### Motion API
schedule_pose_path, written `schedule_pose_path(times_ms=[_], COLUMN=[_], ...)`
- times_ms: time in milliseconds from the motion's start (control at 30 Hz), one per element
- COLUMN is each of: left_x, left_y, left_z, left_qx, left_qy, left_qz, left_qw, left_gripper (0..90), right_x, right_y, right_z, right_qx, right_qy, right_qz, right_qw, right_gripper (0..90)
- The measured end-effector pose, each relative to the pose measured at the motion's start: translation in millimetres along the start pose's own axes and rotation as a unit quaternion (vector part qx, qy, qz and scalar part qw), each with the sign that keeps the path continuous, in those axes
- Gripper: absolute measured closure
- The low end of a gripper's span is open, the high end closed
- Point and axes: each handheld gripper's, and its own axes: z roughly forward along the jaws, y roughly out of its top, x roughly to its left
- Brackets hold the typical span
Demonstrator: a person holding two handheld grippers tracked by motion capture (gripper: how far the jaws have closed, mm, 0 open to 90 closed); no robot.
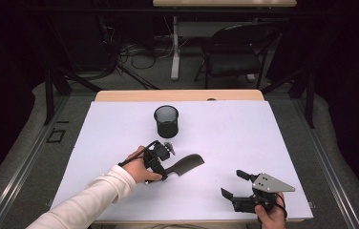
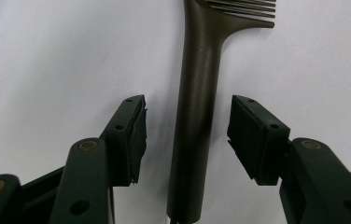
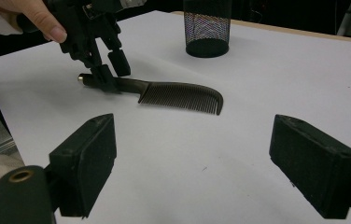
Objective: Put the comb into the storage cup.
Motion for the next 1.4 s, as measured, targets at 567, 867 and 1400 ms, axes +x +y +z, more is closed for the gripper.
schedule_pose_path(times_ms=[567,867,1400], left_x=[-2.1,-4.4,-6.4], left_y=[2.7,3.7,3.2], left_z=[4.1,4.7,5.0], left_qx=[0.007,0.014,0.021], left_qy=[-0.003,0.002,0.009], left_qz=[0.007,0.033,0.05], left_qw=[0.9999,0.9994,0.9985], left_gripper=[50.4,54.9,61.7], right_x=[-0.6,-0.8,-1.1], right_y=[-0.2,-0.4,-0.5], right_z=[0.1,0.4,0.6], right_qx=[0.001,0.0,0.001], right_qy=[0.0,0.001,0.002], right_qz=[0.0,-0.001,-0.003], right_qw=[1.0,1.0,1.0], right_gripper=[14.5,14.4,14.4])
